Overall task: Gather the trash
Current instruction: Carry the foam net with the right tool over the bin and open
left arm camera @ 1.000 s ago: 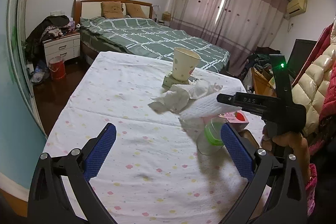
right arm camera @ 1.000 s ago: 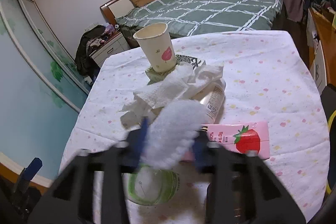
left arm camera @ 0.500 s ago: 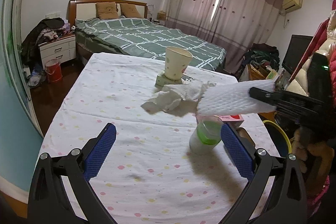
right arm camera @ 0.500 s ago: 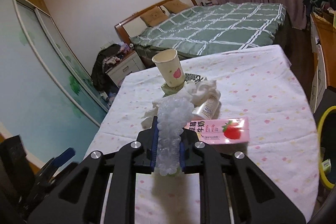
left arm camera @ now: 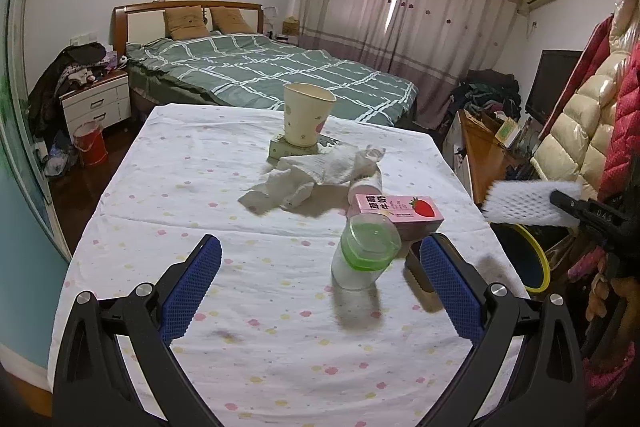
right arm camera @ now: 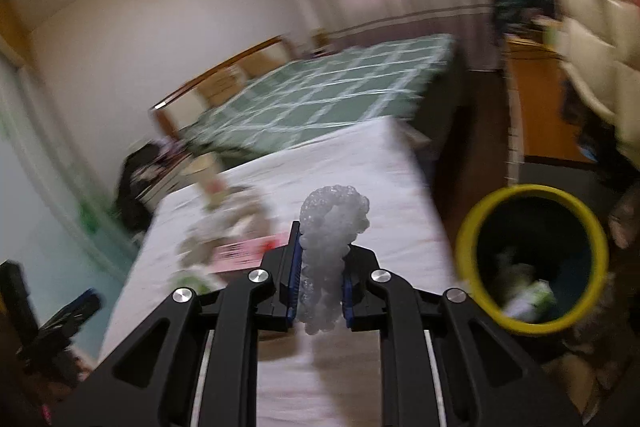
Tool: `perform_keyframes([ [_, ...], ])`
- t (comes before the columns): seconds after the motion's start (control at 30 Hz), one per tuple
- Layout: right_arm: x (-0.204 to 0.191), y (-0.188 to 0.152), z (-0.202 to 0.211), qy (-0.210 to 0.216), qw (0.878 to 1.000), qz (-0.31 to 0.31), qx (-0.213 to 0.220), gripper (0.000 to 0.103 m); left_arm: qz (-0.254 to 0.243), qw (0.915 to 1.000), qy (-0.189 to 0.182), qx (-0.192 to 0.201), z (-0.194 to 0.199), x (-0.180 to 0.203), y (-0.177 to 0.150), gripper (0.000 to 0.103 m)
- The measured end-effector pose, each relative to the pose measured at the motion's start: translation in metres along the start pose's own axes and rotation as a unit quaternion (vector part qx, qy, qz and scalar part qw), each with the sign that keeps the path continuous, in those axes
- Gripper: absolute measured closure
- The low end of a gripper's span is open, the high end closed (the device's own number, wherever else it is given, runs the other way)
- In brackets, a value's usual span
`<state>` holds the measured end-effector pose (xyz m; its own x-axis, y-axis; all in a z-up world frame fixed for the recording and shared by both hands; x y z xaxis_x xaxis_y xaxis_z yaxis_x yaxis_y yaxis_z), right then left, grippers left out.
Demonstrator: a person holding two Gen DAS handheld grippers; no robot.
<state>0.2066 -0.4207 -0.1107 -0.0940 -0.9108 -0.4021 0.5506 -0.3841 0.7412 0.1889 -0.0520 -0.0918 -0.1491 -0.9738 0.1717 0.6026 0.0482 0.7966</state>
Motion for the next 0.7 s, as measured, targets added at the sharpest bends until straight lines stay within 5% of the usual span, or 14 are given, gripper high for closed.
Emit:
perform_keyframes([
  [0.27,0.119,0.003,0.007,-0.133,0.989,-0.063,0.026,0.085,-0.016,0.9998,-0.005,-0.009,-0.010,0.021,-0.002,0.005],
  [0.6,0.179,-0.017,-0.024,-0.189,0.978,-0.089,-0.015,0.084,-0.033,0.9990,-0.011,-0.028,-0.028,0.043,-0.005,0.005],
  [0.7,0.184,-0.020,-0.028,-0.191,0.977,-0.091,-0.020,0.072,-0.037,0.9988,-0.010,-0.031,-0.031,0.046,-0.005,0.005],
])
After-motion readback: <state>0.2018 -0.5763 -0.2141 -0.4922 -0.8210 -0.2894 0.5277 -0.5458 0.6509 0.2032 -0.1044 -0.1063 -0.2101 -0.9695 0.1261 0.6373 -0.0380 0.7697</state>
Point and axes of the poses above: each gripper's, at about its wrist camera, not at the fingertips, and z roughly against the way its jaws point, x to its right, y to its top, the point moved 7 cm from there along -z, roughly the way its jaws point, and after that the axes turned 2 degrees about -z, right-handed, at the moved point
